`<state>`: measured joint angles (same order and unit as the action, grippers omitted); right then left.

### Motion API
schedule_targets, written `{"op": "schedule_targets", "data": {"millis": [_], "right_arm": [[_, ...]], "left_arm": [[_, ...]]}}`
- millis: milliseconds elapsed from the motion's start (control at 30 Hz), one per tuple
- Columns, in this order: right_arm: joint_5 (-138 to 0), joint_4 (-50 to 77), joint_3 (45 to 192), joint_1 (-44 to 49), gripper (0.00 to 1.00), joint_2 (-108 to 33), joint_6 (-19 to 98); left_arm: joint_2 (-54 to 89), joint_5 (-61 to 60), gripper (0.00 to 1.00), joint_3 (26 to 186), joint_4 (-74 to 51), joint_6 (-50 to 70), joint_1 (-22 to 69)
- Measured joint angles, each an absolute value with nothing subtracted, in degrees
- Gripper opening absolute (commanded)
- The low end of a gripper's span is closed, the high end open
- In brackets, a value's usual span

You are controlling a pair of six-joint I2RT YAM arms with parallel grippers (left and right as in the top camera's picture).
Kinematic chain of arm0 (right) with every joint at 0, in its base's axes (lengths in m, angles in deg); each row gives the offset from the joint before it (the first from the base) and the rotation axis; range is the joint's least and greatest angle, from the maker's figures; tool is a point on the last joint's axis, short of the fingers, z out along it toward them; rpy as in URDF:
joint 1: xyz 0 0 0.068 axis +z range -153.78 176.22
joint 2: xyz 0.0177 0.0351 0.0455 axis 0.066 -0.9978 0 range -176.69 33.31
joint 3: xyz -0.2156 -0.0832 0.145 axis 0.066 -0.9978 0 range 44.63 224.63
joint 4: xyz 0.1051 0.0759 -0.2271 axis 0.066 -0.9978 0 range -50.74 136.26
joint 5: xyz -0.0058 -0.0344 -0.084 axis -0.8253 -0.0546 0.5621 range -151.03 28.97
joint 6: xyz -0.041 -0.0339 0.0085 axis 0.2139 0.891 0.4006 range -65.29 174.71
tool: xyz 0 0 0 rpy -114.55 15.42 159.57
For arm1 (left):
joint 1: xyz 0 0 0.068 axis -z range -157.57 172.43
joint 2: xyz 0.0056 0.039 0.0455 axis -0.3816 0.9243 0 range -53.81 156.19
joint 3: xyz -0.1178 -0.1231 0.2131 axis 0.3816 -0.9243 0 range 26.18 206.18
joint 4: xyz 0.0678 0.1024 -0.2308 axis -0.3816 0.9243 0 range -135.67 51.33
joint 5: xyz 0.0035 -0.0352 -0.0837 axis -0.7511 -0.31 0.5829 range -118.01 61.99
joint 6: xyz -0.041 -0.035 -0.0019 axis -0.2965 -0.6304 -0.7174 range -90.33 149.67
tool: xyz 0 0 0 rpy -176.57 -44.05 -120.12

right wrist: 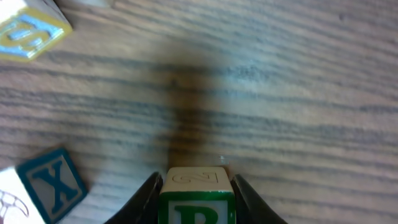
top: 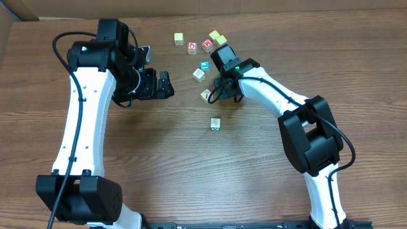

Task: Flip 4 blocks
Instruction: 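Move the right gripper to the green B block and grasp it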

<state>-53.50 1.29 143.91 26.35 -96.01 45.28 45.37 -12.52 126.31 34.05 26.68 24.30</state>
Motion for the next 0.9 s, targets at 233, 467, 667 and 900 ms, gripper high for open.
{"op": "schedule_targets", "data": {"millis": [233,467,667,900], "right_arm": [[-53.52,-2.38,144.0,26.37,0.66,-93.32,41.36],[-53.55,-1.66,142.82,26.37,0.71,-92.53,38.09],[-53.52,-0.98,140.61,26.35,0.57,-92.53,37.25],[-53.57,0.62,138.88,26.35,0.45,-92.53,36.93]], "left_arm": [[45.37,-12.52,1.0,126.31,34.05,26.68,24.3],[45.37,-12.52,1.0,126.31,34.05,26.68,24.32],[45.37,-12.52,1.0,126.31,34.05,26.68,24.3],[45.37,-12.52,1.0,126.31,34.05,26.68,24.3]]}}
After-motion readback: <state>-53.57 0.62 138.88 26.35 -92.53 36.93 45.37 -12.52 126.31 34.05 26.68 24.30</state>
